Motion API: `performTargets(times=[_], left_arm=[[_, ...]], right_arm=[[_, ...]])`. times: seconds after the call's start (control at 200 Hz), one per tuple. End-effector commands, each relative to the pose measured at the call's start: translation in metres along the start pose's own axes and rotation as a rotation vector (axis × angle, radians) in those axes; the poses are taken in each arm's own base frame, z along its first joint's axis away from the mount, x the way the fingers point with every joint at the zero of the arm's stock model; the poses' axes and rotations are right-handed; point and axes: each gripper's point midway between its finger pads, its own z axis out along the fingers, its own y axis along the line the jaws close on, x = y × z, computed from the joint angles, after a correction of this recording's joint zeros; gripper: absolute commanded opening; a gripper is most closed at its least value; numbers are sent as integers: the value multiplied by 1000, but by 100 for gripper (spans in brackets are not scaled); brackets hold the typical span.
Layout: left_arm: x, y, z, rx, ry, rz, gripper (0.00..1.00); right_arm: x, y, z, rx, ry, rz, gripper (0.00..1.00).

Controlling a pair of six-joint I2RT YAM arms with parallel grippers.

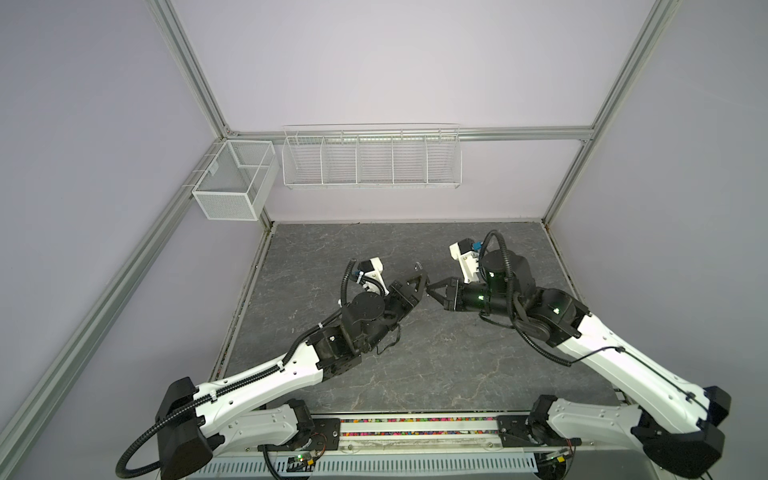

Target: Unlock with the key

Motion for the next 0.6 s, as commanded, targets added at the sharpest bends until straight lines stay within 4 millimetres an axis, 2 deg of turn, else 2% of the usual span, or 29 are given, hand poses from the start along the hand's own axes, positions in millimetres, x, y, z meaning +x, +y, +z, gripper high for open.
performTargets(times=[0.0, 0.13, 0.23, 0.41, 0.595], left_arm=[[35, 3, -1, 20, 150, 26, 1], [31, 4, 0, 3, 136, 54, 1], [25, -3, -1, 4, 124, 77, 1], [16, -13, -1, 11, 96, 94, 1], [6, -12, -1, 13, 38, 100, 1]], right_arm=[[-17, 46, -7, -188, -67, -55, 7], [-18, 34, -7, -122, -80, -94, 7], [-19, 21, -7, -53, -89, -131, 7], [-15, 11, -1, 3, -58, -178, 7], [-9, -4, 0, 64, -44, -190, 24]])
